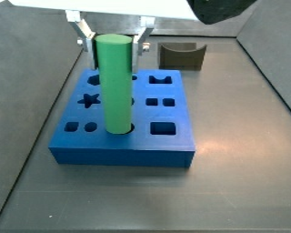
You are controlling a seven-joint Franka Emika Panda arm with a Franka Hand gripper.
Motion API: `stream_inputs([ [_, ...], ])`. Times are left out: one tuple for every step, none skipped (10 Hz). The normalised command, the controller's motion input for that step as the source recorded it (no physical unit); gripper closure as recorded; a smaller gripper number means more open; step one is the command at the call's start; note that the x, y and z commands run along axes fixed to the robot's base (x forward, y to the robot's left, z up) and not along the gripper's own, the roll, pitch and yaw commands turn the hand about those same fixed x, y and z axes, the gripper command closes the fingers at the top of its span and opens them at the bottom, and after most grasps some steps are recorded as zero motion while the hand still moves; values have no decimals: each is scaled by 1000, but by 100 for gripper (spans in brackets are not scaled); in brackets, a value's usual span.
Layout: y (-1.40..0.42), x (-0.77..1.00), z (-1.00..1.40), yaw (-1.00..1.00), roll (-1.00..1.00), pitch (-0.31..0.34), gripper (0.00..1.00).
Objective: Insert the oval object.
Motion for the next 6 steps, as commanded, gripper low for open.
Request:
stream_inputs([
  [0, 20, -294, -140, -9, 23, 100],
  [-63, 60, -471, -200, -24, 0, 100],
  [-197, 117, -446, -180, 0, 0, 100],
  [-237, 171, -397, -163, 64, 10, 100],
  [-194, 220, -409, -114, 136, 47, 100],
  [-111, 180, -417, -109, 130, 67, 100],
])
